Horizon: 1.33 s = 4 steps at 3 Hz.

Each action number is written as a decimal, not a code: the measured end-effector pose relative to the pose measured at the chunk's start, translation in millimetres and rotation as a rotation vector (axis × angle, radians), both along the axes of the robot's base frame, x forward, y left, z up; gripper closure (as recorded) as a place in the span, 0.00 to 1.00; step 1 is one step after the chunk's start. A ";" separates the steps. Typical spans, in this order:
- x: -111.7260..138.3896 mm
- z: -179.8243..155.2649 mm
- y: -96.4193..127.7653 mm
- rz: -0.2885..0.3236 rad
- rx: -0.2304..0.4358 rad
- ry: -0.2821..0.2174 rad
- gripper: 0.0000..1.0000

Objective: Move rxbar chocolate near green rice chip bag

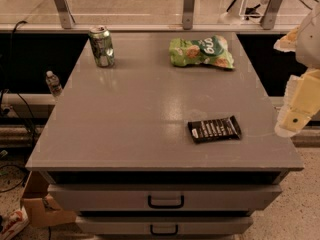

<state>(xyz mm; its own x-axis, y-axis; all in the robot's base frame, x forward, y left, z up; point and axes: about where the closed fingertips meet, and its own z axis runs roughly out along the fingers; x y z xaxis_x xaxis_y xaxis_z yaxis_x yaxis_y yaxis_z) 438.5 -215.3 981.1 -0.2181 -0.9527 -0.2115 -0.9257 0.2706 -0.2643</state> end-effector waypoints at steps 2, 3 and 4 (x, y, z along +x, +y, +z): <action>10.4 -18.2 6.3 0.083 0.010 0.016 0.00; 29.9 -59.8 17.7 0.231 0.096 0.051 0.00; 42.4 -93.0 29.5 0.346 0.189 0.069 0.00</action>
Offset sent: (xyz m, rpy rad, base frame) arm 0.0334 0.0165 -0.0700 0.0387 0.0953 0.2898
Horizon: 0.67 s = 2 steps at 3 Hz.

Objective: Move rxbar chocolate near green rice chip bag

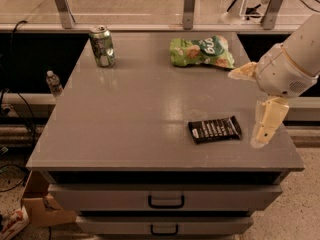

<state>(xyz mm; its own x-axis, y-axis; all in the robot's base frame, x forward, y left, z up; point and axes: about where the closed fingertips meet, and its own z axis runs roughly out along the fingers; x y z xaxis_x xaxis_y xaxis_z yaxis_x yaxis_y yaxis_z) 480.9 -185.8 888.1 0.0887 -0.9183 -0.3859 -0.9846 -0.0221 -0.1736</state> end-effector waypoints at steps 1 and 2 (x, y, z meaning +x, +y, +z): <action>4.7 -26.4 2.3 0.057 0.062 0.022 0.00; 2.7 -40.0 5.9 0.087 0.093 0.035 0.00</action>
Offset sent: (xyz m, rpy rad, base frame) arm -0.0005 0.0077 -0.0565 0.1296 0.0542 0.1191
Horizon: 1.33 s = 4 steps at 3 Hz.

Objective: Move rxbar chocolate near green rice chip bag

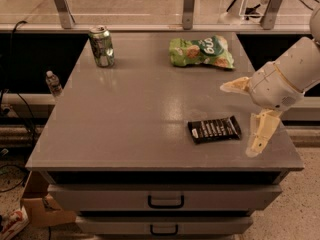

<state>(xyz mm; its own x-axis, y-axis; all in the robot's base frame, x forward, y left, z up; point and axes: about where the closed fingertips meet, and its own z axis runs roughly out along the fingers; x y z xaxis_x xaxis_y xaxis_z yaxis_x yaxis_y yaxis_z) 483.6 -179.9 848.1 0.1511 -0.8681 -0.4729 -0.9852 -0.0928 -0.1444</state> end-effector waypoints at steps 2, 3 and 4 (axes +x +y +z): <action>-2.1 -16.1 10.3 0.041 0.012 0.020 0.00; -3.0 -19.0 14.3 0.052 0.013 0.027 0.16; -2.2 -20.0 15.7 0.053 0.011 0.032 0.39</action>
Offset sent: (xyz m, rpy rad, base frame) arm -0.0044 0.0148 -0.0232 0.0128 0.0309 0.0650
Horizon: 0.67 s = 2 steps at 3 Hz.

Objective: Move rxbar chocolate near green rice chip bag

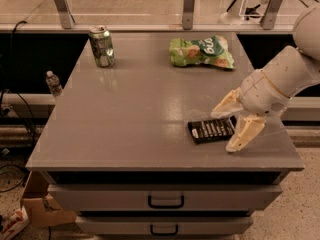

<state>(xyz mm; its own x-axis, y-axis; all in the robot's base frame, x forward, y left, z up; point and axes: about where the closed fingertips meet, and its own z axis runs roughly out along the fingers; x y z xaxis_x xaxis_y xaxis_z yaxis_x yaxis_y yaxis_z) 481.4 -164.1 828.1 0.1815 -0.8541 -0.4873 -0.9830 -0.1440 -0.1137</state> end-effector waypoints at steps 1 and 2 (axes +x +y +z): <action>1.5 0.1 -0.3 0.001 -0.004 0.009 0.63; 3.1 1.4 -1.4 -0.003 -0.006 0.014 0.86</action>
Offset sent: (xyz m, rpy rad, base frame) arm 0.0046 -0.0053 0.0044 -0.0093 0.0210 -0.0107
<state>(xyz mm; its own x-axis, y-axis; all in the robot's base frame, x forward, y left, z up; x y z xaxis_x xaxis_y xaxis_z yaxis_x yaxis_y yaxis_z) 484.5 -165.5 829.5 0.1721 -0.8578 -0.4843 -0.9850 -0.1417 -0.0989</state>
